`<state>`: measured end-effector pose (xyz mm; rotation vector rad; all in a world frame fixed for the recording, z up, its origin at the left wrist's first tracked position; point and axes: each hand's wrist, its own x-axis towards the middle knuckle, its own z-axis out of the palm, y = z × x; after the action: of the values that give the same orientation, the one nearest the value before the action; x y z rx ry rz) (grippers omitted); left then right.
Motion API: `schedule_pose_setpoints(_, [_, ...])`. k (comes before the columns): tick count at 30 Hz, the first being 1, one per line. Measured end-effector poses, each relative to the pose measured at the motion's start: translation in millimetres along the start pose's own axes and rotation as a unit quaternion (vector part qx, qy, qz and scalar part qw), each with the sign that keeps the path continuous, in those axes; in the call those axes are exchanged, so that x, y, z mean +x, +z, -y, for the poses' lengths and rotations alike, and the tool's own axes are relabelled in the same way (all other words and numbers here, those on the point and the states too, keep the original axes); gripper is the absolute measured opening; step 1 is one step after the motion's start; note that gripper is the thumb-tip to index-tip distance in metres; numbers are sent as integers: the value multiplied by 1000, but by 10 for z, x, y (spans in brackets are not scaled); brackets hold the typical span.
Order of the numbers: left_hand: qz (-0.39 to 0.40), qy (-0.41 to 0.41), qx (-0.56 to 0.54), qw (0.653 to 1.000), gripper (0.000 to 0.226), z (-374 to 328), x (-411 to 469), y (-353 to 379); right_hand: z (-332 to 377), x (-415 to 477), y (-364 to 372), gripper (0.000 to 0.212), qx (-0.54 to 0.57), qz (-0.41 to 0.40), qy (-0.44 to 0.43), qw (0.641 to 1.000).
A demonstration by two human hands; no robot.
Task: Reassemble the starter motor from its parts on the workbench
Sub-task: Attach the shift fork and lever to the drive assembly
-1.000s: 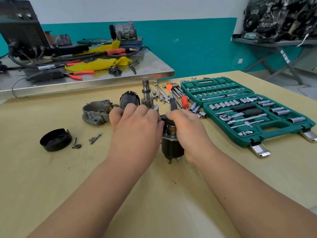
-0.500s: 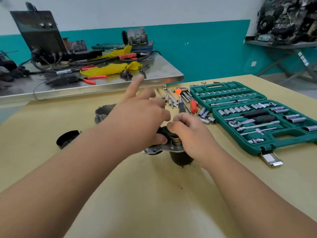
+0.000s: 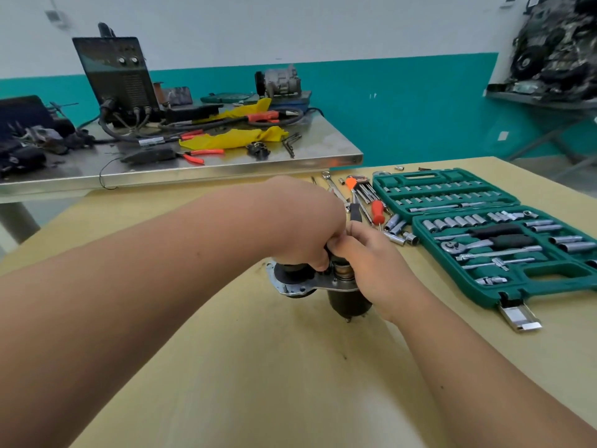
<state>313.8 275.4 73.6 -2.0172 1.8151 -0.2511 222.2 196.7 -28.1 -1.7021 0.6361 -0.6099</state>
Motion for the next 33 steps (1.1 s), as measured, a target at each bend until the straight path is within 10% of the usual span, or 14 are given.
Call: schedule_pose_setpoints(33, [9, 13, 23, 1000, 15, -63, -44, 76, 12, 4, -34, 17, -9, 29, -1, 1000])
